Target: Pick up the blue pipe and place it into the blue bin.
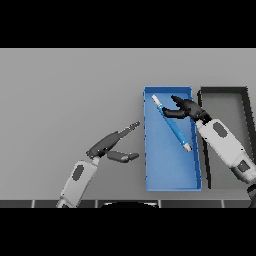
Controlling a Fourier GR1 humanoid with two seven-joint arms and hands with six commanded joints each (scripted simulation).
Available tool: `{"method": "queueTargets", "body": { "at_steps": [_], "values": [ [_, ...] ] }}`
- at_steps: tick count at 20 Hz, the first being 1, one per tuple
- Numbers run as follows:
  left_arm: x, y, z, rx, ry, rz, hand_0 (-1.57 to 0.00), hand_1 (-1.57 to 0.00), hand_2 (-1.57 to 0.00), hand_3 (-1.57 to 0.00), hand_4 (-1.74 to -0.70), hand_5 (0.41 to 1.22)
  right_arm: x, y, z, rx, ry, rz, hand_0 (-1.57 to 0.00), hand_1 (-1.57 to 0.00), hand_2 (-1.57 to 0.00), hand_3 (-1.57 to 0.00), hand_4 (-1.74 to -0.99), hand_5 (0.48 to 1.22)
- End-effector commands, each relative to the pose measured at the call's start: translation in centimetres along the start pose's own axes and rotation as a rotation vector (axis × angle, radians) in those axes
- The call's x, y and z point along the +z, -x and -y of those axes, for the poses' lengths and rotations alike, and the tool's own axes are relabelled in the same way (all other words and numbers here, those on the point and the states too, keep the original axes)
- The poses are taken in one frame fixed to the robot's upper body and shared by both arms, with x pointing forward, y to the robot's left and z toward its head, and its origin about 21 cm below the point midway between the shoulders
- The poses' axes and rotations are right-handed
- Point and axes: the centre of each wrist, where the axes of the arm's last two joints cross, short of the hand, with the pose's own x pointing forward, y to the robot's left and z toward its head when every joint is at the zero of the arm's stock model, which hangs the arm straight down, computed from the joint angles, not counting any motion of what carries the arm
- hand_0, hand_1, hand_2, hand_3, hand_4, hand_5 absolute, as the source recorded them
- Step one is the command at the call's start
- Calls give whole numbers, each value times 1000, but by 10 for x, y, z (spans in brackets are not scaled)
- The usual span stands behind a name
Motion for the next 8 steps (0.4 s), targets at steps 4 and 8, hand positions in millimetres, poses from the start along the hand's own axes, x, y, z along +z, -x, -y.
{"method": "queueTargets", "body": {
  "at_steps": [4, 8],
  "values": [
    [0, -5, 3, 4, -2, -5, 1, 1, 1, 1, -930, 495, 2, -3, 1, 45, -11, 12, -19, -17, -17, -4, -1084, 714],
    [0, -7, 11, 4, 0, -8, 1, 1, 1, 1, -930, 495, 1, -2, -1, 58, -32, 25, -19, -17, -17, -4, -1084, 714]
  ]
}}
